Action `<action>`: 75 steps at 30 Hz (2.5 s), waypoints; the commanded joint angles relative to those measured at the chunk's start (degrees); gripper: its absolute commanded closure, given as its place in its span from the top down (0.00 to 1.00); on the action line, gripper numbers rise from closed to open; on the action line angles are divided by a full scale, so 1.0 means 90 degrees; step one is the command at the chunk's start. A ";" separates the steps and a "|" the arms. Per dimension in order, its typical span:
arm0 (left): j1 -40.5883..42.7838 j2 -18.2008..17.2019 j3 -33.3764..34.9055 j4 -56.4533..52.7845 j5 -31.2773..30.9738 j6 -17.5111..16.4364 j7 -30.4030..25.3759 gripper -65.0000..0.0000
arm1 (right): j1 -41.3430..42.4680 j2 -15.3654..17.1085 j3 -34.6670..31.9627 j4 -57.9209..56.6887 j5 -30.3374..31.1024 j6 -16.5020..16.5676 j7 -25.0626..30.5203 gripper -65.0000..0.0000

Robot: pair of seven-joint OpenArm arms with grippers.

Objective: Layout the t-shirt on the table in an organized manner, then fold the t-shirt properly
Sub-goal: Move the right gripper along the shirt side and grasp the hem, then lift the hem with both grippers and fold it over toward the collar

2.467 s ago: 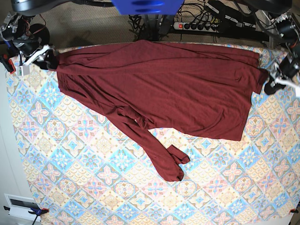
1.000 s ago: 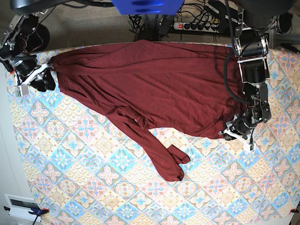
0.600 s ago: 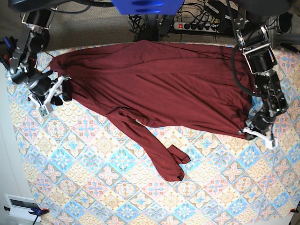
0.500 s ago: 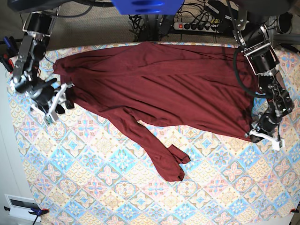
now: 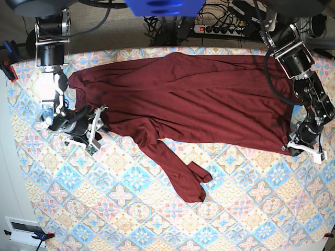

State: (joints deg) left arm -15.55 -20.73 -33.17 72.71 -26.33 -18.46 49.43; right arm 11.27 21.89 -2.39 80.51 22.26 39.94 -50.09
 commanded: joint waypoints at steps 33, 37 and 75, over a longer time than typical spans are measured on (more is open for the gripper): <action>-0.0035 -0.0368 -0.0022 0.0122 -0.0811 -0.0054 -0.0193 0.00 | 0.0628 0.0083 -0.0120 -0.0560 0.0081 0.0006 0.0891 0.00; 0.0014 -0.0456 -0.0022 0.0122 -0.1231 -0.0044 -0.0183 0.00 | 0.0609 0.0083 0.0183 -0.0062 0.0091 0.0006 0.0881 0.00; 0.2104 -0.0847 -0.1184 0.0659 -0.1807 -0.0083 -0.0183 0.00 | -0.2097 0.0298 0.1609 0.2341 0.0921 0.0006 -0.0047 0.00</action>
State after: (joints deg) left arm 3.92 -26.26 -43.11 77.47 -42.00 -19.11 49.25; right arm -8.27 23.64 11.57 100.55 29.65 39.90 -51.68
